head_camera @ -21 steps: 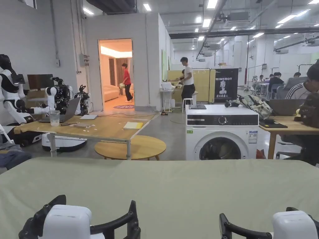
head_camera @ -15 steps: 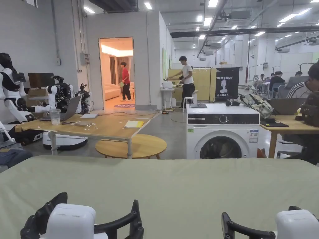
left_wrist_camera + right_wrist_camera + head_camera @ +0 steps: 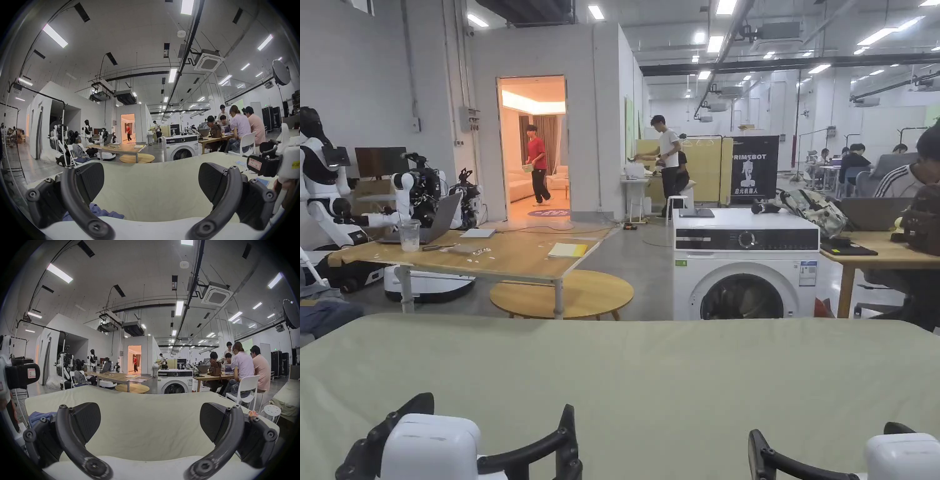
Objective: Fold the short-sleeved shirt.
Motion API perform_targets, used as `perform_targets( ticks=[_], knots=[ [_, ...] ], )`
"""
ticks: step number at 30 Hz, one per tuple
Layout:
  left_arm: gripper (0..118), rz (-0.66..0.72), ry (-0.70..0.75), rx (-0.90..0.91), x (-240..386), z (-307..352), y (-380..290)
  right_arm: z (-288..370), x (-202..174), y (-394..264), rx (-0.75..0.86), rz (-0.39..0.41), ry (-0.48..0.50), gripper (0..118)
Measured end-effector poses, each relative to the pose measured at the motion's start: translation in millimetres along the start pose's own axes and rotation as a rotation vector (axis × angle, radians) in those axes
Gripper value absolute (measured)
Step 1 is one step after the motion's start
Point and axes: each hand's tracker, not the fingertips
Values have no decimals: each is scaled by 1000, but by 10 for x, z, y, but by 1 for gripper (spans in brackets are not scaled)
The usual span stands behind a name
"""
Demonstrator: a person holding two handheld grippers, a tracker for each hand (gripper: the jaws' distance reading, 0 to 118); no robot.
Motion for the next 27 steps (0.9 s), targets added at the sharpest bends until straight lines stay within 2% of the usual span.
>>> perform_targets(
  ticks=[3,6,7,8,9,10,11,12,13,14,15,18,19,21,27],
  knots=[
    [116,1,-3,7,17,5,8,0,16,-25,-3,-2,-11,118],
    [116,-23,8,18,46,20,11,31,-8,-37,5,32,-35,118],
    [115,-29,14,11,60,23,20,41,-19,-39,12,43,-39,113],
    [113,-27,11,11,66,29,27,46,-34,-34,14,63,-52,103],
    [99,-14,-5,19,54,36,22,36,-49,-30,10,78,-56,71],
    [74,-12,-4,21,38,35,9,19,-56,-29,-3,93,-62,41],
    [43,-12,0,18,46,24,16,-5,-63,-36,-18,102,-74,19],
    [9,-28,14,2,59,0,20,-13,-64,-50,-22,102,-74,12],
    [2,-44,32,-2,68,-7,12,-7,-57,-60,-26,98,-69,9],
    [0,-39,23,5,44,-1,-21,0,-43,-74,-38,75,-47,1],
    [0,-20,1,3,22,-3,-35,1,-38,-81,-40,73,-50,0],
    [0,24,11,-24,-28,-50,-75,-23,-35,-105,-47,70,-52,0],
    [0,29,9,-30,-49,-70,-82,-36,-48,-111,-49,84,-81,0],
    [0,50,1,-36,-92,-96,-95,-69,-31,-122,-47,92,-60,0],
    [0,57,-5,-38,-97,-120,-92,-101,1,-87,-66,38,-68,0]
  ],
)
